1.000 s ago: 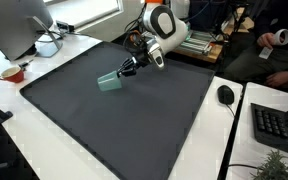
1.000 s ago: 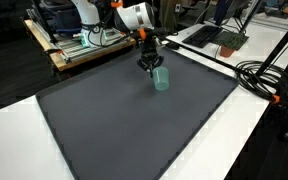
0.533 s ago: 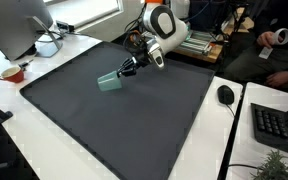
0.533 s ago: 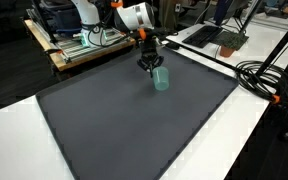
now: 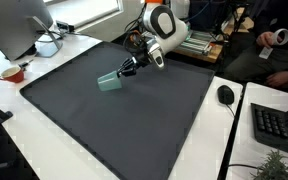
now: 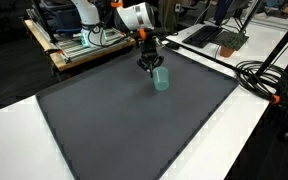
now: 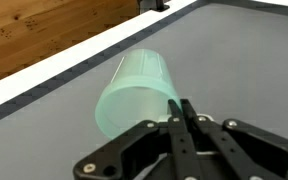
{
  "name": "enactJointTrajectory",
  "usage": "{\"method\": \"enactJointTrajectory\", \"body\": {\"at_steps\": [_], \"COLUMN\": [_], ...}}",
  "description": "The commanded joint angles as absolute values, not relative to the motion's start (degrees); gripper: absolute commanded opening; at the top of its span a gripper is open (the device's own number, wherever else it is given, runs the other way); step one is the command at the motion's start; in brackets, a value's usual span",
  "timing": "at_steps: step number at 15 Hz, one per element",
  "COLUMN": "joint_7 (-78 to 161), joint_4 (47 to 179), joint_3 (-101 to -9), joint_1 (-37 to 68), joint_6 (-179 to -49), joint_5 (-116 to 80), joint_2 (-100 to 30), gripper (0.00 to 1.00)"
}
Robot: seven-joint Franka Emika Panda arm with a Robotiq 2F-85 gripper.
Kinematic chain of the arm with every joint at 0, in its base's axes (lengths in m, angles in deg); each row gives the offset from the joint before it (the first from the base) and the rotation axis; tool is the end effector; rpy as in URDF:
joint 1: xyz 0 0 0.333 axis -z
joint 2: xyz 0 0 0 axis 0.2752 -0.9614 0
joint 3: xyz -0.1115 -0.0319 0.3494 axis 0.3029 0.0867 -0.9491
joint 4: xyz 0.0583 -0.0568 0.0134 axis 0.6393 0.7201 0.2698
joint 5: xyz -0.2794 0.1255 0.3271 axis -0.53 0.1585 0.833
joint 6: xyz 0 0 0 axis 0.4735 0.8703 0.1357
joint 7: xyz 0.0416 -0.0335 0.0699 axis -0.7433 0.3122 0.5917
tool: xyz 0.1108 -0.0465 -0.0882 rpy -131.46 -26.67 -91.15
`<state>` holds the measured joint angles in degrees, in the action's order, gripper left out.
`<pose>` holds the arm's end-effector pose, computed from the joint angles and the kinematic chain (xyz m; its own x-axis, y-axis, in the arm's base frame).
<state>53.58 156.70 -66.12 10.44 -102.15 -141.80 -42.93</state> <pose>0.5441 0.0645 0.1122 -0.2027 0.3688 -0.9071 0.5959 0.7816 0.1846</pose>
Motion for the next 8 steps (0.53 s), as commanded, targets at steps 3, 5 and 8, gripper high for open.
{"method": "enactJointTrajectory", "body": {"at_steps": [3,5,8], "joint_7": [53.7,53.9,54.0], "joint_4": [156.7,156.4,155.7], "joint_3": [-66.2,-66.1,-66.0], "joint_1": [10.4,10.5,10.7], "joint_6": [-102.1,-102.4,-102.8], "joint_5": [-141.7,-141.5,-141.6], "joint_2": [-42.9,-43.2,-44.3], "gripper": [0.05,0.01,0.01]}}
